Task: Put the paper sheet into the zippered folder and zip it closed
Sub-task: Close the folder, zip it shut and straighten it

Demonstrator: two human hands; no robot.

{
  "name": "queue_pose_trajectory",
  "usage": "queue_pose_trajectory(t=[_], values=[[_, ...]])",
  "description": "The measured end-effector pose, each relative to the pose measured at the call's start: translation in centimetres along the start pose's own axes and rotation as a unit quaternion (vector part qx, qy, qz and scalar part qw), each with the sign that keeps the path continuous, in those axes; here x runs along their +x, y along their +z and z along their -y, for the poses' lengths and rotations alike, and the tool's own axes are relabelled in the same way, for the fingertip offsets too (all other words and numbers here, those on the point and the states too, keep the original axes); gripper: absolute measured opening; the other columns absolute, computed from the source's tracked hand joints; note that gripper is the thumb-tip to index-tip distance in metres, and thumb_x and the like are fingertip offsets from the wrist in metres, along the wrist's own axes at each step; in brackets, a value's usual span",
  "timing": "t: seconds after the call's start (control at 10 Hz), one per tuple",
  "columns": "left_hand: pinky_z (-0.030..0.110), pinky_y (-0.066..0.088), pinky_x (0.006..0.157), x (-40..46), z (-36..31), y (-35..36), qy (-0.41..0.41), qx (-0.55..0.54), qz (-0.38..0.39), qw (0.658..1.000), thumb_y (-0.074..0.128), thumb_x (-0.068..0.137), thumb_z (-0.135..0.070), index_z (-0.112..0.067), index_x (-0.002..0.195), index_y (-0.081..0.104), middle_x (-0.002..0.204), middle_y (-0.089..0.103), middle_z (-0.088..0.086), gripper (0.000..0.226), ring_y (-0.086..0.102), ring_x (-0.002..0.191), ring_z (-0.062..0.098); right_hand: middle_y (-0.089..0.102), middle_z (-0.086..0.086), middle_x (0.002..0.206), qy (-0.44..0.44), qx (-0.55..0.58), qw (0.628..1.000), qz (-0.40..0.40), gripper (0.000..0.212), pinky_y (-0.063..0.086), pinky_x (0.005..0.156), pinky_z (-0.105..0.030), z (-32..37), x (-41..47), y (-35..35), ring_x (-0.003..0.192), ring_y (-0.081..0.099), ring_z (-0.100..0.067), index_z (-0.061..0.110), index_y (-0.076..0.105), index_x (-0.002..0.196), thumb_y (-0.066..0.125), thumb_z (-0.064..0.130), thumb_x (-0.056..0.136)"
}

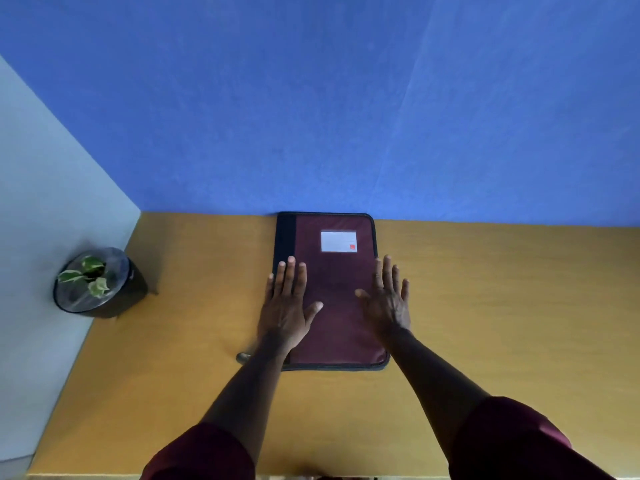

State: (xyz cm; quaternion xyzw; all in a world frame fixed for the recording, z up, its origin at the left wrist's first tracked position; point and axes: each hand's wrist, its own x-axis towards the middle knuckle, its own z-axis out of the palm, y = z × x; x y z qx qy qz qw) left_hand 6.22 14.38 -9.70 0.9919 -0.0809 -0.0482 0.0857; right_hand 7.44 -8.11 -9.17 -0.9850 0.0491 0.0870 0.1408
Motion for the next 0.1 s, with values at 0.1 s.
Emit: queue_pose_trajectory(t=[0.1], values=[[0.044,-0.002,0.124,1.33,-0.85,-2.68,0.009,-0.011,-0.048,0.999,0.018,0.096,-0.069,-0.017,0.156,-0.015,0.163,-0.024,0.006,0.086,-0.022,0.151,0.023,-0.017,-0.004,0.163,-0.016,0.007,0.999,-0.045,0.080,-0.001,0.122,-0.049,0.61,0.95,-2.68,0.151,-0.011,-0.028,0.019,-0.008,0.157,0.031,0.058,0.098]])
